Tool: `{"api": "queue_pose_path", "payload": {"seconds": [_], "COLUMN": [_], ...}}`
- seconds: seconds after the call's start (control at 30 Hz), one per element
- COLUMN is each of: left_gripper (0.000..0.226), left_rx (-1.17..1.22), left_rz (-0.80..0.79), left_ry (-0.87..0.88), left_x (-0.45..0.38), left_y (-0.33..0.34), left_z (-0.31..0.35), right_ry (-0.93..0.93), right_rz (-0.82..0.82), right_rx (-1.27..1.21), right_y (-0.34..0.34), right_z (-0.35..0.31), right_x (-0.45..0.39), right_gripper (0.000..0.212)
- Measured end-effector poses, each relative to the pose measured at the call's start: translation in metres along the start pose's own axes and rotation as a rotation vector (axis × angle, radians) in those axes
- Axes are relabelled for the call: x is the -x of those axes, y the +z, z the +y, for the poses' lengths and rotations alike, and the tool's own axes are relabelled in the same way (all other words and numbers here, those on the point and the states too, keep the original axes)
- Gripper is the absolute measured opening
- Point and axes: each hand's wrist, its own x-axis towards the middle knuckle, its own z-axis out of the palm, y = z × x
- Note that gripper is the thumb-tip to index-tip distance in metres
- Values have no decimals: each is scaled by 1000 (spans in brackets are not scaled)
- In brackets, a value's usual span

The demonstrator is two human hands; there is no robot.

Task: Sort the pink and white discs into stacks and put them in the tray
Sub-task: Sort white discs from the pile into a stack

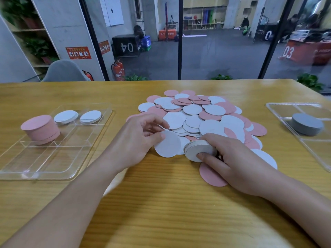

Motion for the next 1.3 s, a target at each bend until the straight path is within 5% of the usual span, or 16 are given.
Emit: {"api": "queue_pose_path", "payload": {"seconds": [0.4,0.47,0.67,0.87,1.17,1.3], "left_gripper": [17,8,40,15,23,25], "left_rx": [125,56,56,81,148,-63], "left_rz": [90,72,-25,-87,-215,-83], "left_ry": [15,54,35,113,117,86], "left_x": [-1,-1,1,2,5,4], "left_y": [-4,-5,-3,11,34,31], "left_z": [4,3,3,1,0,-4], "right_ry": [16,11,20,34,13,23], "right_rz": [3,8,7,22,26,26], "right_rx": [0,-2,-6,-33,41,29], "right_y": [-2,-2,-2,-1,2,2], "right_z": [-2,-3,-2,-2,-4,-4], "right_x": [1,1,0,1,0,-1], "right_gripper": [18,19,19,13,7,7]}}
